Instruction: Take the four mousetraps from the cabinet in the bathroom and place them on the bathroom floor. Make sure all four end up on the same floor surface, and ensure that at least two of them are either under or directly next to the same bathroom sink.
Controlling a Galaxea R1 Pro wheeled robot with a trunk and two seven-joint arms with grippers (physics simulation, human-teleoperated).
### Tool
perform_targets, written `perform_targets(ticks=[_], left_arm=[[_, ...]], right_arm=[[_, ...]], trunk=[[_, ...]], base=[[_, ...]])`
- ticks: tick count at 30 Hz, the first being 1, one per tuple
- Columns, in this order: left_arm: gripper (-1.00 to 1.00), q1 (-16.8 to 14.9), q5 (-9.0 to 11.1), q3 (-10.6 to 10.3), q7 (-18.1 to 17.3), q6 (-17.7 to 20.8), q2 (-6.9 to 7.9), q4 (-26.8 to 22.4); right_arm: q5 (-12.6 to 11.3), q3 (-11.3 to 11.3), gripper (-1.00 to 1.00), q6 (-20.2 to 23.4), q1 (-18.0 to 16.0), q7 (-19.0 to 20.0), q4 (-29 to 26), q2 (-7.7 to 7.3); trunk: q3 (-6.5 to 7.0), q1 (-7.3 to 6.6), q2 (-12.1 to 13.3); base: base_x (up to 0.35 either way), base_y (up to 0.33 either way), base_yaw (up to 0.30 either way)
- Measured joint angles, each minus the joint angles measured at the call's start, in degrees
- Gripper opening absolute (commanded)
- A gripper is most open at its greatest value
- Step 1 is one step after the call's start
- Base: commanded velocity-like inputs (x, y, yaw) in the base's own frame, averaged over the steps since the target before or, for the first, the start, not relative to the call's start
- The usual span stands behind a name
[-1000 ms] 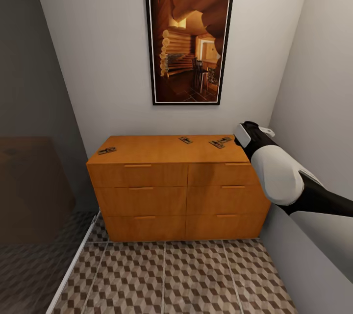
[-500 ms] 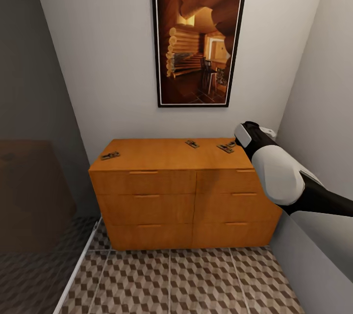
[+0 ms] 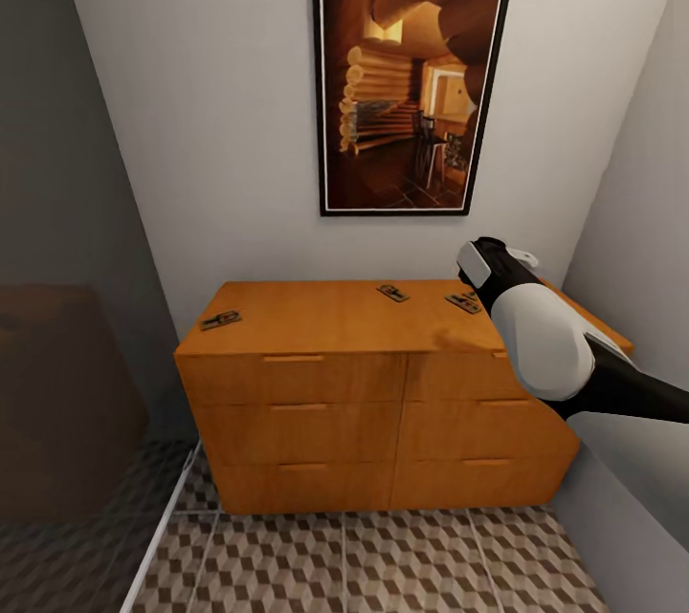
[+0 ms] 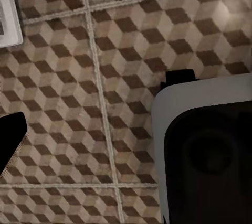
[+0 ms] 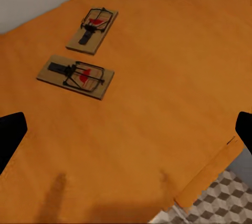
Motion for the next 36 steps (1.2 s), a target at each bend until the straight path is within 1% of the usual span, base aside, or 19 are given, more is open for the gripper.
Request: perform_targets(ticks=[14, 23, 30, 31, 33, 34, 35, 36], left_arm=[[1.0, 0.0, 0.0, 0.0, 0.0, -0.1, 0.0, 0.0], [1.0, 0.0, 0.0, 0.0, -0.2, -0.1, 0.0, 0.0], [1.0, 0.0, 0.1, 0.0, -3.1, 0.5, -0.02, 0.0], [1.0, 0.0, 0.1, 0.0, -3.4, 0.9, -0.05, 0.0], [1.0, 0.1, 0.1, 0.0, -4.3, 3.2, -0.36, 0.0], [1.0, 0.3, 0.1, 0.0, -4.9, 5.9, -0.79, 0.0], [1.0, 0.3, 0.1, 0.0, -5.2, 7.1, -0.97, 0.0], [1.0, 0.5, 0.1, 0.0, -5.6, 9.9, -1.34, 0.0]], right_arm=[[0.0, -0.1, 1.0, 0.0, 0.0, 0.0, 0.0, 0.0], [0.1, -0.1, 1.0, 0.0, 0.0, 0.0, 0.0, 0.0], [0.1, -0.1, 1.0, 0.0, 0.0, 0.0, 0.0, 0.0], [0.1, -0.1, 1.0, 0.0, 0.0, 0.0, 0.0, 0.0], [0.1, -0.1, 1.0, 0.0, 0.0, 0.0, 0.0, -0.01], [0.1, -0.1, 1.0, 0.0, 0.0, 0.0, 0.0, -0.01], [0.1, -0.1, 1.0, 0.0, 0.0, 0.0, 0.0, -0.01], [0.1, -0.1, 1.0, 0.0, 0.0, 0.0, 0.0, 0.0]], trunk=[[0.0, 0.02, 0.0], [0.0, 0.01, 0.0], [0.0, 0.02, 0.0], [0.0, 0.02, 0.0], [0.0, 0.02, 0.0], [0.0, 0.02, 0.0], [0.0, 0.02, 0.0], [0.0, 0.02, 0.0]], base=[[0.037, 0.006, 0.0], [0.069, 0.118, 0.0], [0.016, 0.027, 0.0], [0.004, 0.006, 0.0], [0.003, 0.004, 0.0], [0.002, 0.003, 0.0], [0.001, 0.001, 0.0], [0.0, 0.0, 0.0]])
